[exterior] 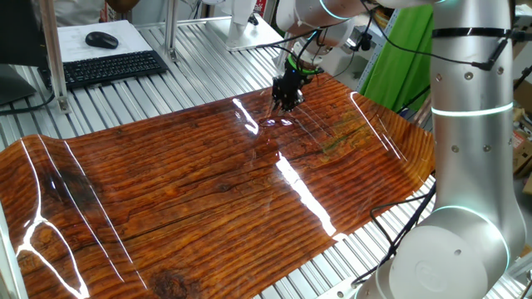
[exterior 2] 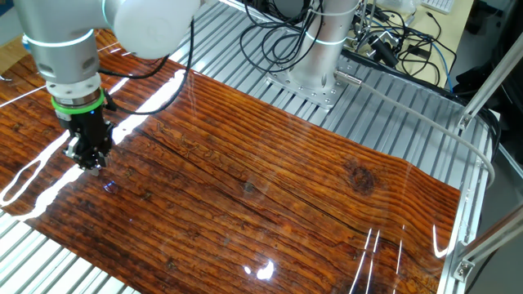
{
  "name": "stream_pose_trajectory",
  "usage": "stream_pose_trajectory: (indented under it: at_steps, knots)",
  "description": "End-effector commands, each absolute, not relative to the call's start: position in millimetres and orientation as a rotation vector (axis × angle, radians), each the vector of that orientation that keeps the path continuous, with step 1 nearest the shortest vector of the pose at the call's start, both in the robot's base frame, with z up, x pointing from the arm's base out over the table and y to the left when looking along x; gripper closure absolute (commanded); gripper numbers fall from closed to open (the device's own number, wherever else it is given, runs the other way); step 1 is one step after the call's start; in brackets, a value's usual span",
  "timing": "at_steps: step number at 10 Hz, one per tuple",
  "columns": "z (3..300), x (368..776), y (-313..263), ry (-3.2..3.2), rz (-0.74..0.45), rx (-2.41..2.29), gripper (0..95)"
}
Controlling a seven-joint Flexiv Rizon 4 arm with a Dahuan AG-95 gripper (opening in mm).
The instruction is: Unfold the leg of the glasses (with one hand)
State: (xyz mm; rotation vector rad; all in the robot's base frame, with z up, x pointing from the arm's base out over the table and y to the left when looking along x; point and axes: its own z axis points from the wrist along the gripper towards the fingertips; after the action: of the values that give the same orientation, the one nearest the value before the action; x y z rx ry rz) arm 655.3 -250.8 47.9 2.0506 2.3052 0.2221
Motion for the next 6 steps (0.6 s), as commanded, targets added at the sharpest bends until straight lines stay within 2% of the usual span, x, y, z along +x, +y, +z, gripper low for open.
stream_pose_trajectory:
  at_steps: [1,5,6]
  knots:
    - [48.0,653.9,-250.1,2.336,0.189,2.031,76.0]
    - [48.0,653.9,-250.1,2.361,-0.016,2.06,76.0]
    - [48.0,653.9,-250.1,2.377,-0.024,2.055,76.0]
